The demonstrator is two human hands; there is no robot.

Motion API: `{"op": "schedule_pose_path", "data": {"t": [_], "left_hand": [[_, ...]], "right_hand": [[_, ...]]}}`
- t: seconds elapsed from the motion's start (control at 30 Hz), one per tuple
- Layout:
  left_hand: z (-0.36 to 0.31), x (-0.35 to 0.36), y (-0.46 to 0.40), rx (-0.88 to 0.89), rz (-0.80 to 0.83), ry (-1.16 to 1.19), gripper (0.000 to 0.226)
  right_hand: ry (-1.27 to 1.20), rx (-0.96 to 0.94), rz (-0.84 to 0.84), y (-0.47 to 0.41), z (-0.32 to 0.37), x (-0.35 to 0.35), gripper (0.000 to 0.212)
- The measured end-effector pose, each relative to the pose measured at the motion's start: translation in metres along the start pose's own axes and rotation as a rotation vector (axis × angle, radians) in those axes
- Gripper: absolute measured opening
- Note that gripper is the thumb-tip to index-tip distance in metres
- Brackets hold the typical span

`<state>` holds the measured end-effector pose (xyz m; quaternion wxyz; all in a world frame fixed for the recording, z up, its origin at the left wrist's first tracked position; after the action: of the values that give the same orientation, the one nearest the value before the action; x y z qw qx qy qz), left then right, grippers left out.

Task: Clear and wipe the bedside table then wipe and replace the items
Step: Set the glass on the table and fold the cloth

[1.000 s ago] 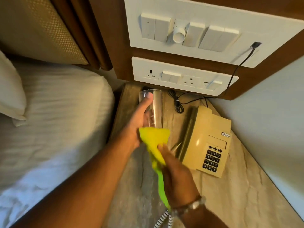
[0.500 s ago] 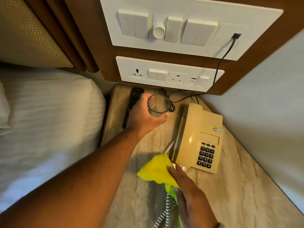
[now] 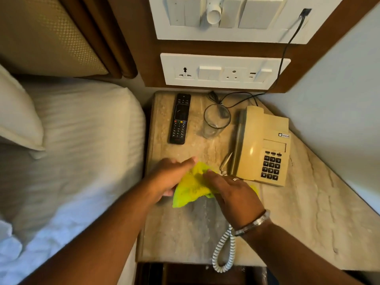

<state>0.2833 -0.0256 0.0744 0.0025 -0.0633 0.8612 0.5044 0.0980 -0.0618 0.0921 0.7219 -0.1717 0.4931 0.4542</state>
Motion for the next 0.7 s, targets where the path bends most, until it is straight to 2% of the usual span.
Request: {"op": "schedule_pose_path", "data": {"t": [0.03, 0.1, 0.23, 0.33, 0.37, 0.43, 0.53, 0.6, 0.63, 0.7], "left_hand": [[0.005, -0.001, 0.009, -0.071, 0.113, 0.028, 0.043], [0.011, -0.003, 0.016, -0.050, 0.203, 0.087, 0.033], [0.013, -0.003, 0.025, 0.182, 0.213, 0.173, 0.011], [0.009, 0.002, 0.038, 0.346, 0.268, 0.096, 0.015], [0.009, 0.002, 0.041, 0.387, 0.278, 0.070, 0.016], [0.009, 0.003, 0.049, 0.445, 0.337, 0.044, 0.020], [0.014, 0.004, 0.066, 0.482, 0.472, 0.040, 0.030], [0.023, 0.008, 0.080, 0.473, 0.555, 0.101, 0.037], [0.030, 0.010, 0.086, 0.468, 0.585, 0.128, 0.039], [0.048, 0.019, 0.097, 0.460, 0.596, 0.182, 0.048]], "right_hand": [[0.020, 0.000, -0.011, 0.000, 0.004, 0.001, 0.055], [0.064, -0.017, -0.024, 0.003, 0.011, 0.003, 0.063], [0.053, -0.026, 0.019, 0.021, 0.023, 0.003, 0.069], [-0.171, 0.047, -0.003, 0.033, 0.028, -0.003, 0.070], [-0.294, 0.088, -0.005, 0.037, 0.027, -0.004, 0.078], [-0.448, 0.170, -0.025, 0.040, 0.019, -0.006, 0.110], [-0.455, 0.102, 0.021, 0.039, 0.005, -0.011, 0.142], [-0.476, -0.018, 0.130, 0.038, 0.006, -0.018, 0.143], [-0.500, -0.065, 0.184, 0.038, 0.008, -0.023, 0.137], [-0.503, -0.128, 0.248, 0.047, 0.012, -0.030, 0.105]]}}
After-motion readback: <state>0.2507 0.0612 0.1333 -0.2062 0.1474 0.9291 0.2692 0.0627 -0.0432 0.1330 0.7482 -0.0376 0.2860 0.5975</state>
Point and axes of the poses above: each hand's wrist, its own y-axis away from the middle knuckle, its own x-axis out of the palm, z = x × y, the point moved 1 cm from there along -y, towards the middle knuckle, and after that the axes turned 10 degrees about z, right-handed, at the moved point
